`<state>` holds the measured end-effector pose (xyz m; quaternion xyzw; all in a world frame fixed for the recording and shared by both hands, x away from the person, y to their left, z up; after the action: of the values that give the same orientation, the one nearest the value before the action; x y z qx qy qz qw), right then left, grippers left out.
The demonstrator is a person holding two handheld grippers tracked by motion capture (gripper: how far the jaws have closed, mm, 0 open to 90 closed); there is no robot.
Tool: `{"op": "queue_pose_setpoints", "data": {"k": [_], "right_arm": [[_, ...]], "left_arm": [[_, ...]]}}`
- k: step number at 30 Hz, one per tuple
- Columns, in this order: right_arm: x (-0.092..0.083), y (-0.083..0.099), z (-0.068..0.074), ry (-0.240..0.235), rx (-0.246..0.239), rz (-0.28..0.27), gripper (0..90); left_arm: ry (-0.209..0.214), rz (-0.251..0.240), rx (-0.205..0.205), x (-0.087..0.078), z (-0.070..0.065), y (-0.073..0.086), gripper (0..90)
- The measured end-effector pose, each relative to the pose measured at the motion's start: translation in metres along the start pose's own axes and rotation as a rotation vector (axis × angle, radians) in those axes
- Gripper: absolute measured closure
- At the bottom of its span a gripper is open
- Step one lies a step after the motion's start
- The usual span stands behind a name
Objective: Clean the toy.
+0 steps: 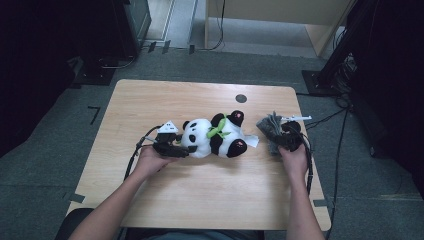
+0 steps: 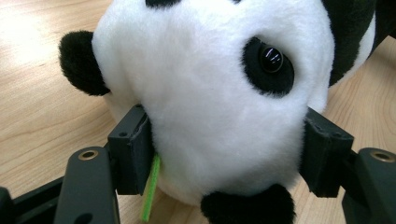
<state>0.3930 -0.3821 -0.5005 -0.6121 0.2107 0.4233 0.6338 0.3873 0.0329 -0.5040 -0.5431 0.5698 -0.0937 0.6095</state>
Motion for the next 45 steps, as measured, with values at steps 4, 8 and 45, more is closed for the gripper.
{"op": "queue_pose_setpoints", "data": {"k": [4, 8, 45], "right_arm": [[0.011, 0.003, -0.003, -0.019, 0.003, 0.023, 59.7], [0.015, 0.005, -0.003, -0.020, -0.010, 0.035, 44.1], [-0.049, 0.003, 0.048, -0.114, -0.113, -0.127, 22.3]], "left_arm": [[-0.002, 0.002, -0.003, 0.000, 0.000, 0.000, 29.2], [-0.002, 0.005, -0.002, 0.000, 0.000, 0.000, 28.4], [-0.003, 0.032, -0.013, -0.001, 0.000, -0.002, 23.0]]}}
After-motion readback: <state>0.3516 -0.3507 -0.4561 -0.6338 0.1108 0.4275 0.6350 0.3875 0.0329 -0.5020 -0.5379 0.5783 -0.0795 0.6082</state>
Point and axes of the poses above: each handheld gripper's, and its own axes: x roughly forward along the jaws, y roughly out of its underside, z roughly to its left, the point moved 2 cm from there along x, roughly forward along the jaws, and after that the axes turned 2 degrees about z, right-handed, at the moved point
